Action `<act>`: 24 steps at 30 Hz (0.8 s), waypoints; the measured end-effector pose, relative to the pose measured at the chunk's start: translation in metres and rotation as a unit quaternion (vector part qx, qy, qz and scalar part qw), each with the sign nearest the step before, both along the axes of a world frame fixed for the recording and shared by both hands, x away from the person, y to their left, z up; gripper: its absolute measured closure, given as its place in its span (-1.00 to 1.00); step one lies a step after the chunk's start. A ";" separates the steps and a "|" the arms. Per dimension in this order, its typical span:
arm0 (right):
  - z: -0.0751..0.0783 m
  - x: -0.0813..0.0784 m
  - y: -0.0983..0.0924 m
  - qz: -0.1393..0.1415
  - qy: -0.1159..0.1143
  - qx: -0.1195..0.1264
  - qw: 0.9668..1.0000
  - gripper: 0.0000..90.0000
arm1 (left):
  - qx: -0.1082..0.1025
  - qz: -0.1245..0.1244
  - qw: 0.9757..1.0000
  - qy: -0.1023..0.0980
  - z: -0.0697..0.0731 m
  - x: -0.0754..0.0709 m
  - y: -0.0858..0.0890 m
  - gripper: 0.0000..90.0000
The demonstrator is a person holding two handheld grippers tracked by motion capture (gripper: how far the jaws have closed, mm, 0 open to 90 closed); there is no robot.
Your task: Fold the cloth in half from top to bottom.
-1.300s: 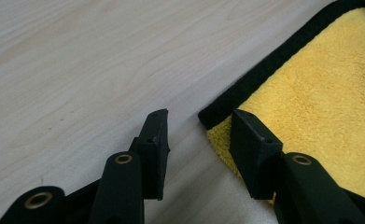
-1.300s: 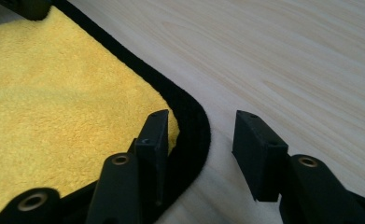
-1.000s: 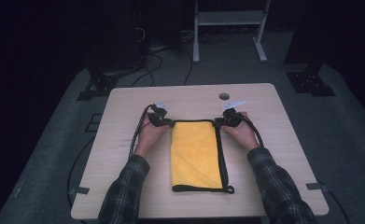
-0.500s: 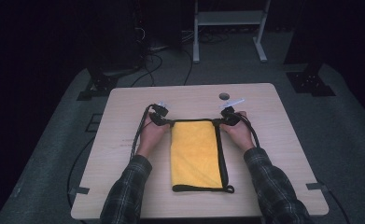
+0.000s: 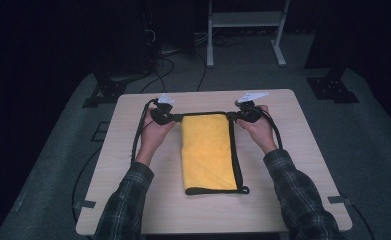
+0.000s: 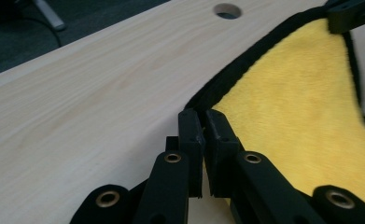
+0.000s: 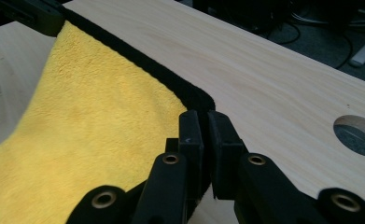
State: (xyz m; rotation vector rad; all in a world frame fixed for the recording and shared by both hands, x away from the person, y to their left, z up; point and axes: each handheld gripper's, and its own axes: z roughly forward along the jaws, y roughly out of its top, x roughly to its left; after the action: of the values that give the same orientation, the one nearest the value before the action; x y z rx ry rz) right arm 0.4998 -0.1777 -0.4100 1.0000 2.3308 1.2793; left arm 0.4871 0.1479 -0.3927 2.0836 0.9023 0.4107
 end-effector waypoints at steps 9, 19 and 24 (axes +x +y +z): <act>-0.009 -0.027 -0.010 0.032 0.007 0.022 0.999 0.87 | -0.029 -0.029 0.999 0.013 -0.002 -0.035 0.008 0.91; -0.027 -0.049 -0.013 0.053 0.021 0.008 0.998 0.87 | -0.046 -0.049 0.997 0.032 -0.021 -0.067 0.010 0.91; -0.034 -0.060 -0.015 0.062 0.039 0.008 0.997 0.87 | -0.049 -0.058 0.996 0.047 -0.029 -0.077 0.012 0.91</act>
State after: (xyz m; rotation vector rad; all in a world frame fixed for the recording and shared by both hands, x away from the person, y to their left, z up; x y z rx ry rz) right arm 0.4400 -0.1925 -0.4442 0.9401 2.4798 1.3292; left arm 0.4096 0.1596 -0.4219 2.0659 0.8347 0.2043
